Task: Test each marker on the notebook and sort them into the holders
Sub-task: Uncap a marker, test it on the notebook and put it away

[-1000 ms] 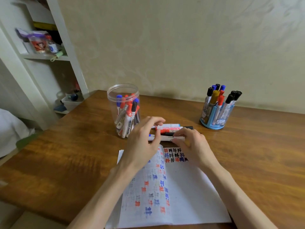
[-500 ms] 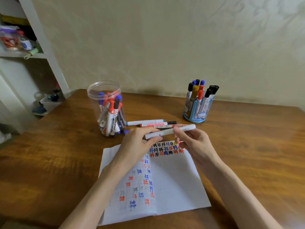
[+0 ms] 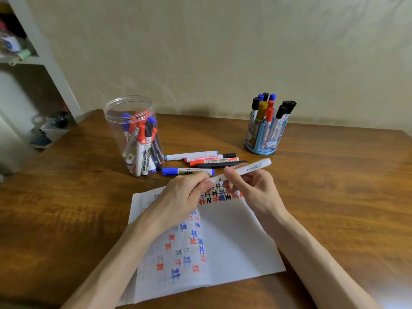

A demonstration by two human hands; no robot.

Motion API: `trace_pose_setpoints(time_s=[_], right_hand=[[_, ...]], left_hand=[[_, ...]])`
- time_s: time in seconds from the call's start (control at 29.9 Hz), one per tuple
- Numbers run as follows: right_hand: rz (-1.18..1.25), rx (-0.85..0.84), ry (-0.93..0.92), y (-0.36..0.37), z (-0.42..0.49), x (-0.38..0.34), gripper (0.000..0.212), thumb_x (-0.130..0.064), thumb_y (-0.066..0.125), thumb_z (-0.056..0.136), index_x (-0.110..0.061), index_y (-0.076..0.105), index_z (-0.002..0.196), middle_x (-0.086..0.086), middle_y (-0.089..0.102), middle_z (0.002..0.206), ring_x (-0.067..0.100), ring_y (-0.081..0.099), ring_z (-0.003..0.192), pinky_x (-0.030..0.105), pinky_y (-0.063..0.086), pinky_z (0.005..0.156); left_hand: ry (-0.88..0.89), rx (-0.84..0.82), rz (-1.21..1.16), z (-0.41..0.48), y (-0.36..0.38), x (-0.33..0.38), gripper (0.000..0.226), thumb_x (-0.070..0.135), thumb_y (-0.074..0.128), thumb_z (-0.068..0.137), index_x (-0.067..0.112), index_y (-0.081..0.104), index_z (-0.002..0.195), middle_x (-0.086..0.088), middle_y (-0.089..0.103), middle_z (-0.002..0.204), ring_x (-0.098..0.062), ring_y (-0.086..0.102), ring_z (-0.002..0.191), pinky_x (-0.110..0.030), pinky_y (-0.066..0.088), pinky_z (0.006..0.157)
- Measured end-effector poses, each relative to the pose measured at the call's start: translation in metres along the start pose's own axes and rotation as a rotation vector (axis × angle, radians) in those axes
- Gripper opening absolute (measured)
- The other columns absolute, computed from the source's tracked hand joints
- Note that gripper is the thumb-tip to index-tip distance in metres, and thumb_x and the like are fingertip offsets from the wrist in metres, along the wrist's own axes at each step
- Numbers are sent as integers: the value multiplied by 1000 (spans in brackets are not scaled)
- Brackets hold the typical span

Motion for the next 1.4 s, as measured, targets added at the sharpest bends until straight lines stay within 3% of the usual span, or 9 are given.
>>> trace_pose_setpoints(time_s=[0.2,0.47,0.57,0.7,0.9,1.0,1.14,1.24,1.4], right_hand=[[-33,-43,14,-1,3,-1,23,-33,72,96,-12,78,87,13,75,82,30,68,76,45,60,80],[34,-73,48,7,5,11,35,-35,69,101,-1,73,96,12,63,79,21,55,74,36,47,73],[40,-81,6,14,2,12,21,-26,69,102,-7,74,110,4,68,82,19,58,73,30,52,69],[-28,-6,-13,15,1,13,27,-32,70,100,-6,75,94,4,70,72,15,60,63,26,51,59],[-22,-88,-37,10,1,9,22,-24,69,101,-3,75,98,8,72,77,17,64,68,26,54,66],[-28,-87,-26,13,-2,8,21,-26,70,100,-6,76,96,6,74,79,18,64,70,26,55,67],[88,140,-9,-36,10,1,28,-32,70,98,-7,71,87,7,60,73,19,52,70,37,44,73],[84,223,-3,-67,14,-2,37,-42,71,96,-5,71,93,8,62,80,25,51,77,45,42,81],[13,194,75,-32,15,10,23,-35,70,97,-13,74,100,3,69,78,14,59,70,28,51,69]], left_hand=[[-8,-59,-40,-1,-1,-4,34,49,38,109,25,60,100,1,69,92,-19,66,87,-51,54,71],[-4,3,83,4,4,5,13,33,44,108,28,55,109,13,62,98,-4,62,91,-30,55,73],[5,21,105,4,5,5,11,30,46,107,28,56,111,14,61,100,-3,61,92,-32,55,77],[39,8,101,3,4,6,14,32,47,107,24,58,104,11,62,97,-6,61,93,-38,54,78],[-23,-71,-24,-4,3,2,26,40,39,109,27,62,108,5,68,86,-15,66,83,-48,53,69],[-26,-116,-68,-2,4,2,30,46,39,109,28,63,110,7,70,97,-14,68,94,-48,57,76],[-79,-104,-233,-11,-23,-17,33,43,39,107,26,66,99,7,70,97,-7,67,103,-38,56,96],[-39,13,-284,-16,-54,-27,30,36,43,106,22,67,96,1,63,82,-11,65,88,-27,52,85],[-62,-140,-109,-1,-23,-3,22,40,43,106,35,64,105,14,63,86,-2,62,90,-18,49,77]])
Point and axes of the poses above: each hand's wrist, its own z-axis towards the middle knuckle, its own y-axis out of the palm, x = y × z, the point moved 5 cm from there along z, towards the middle knuckle
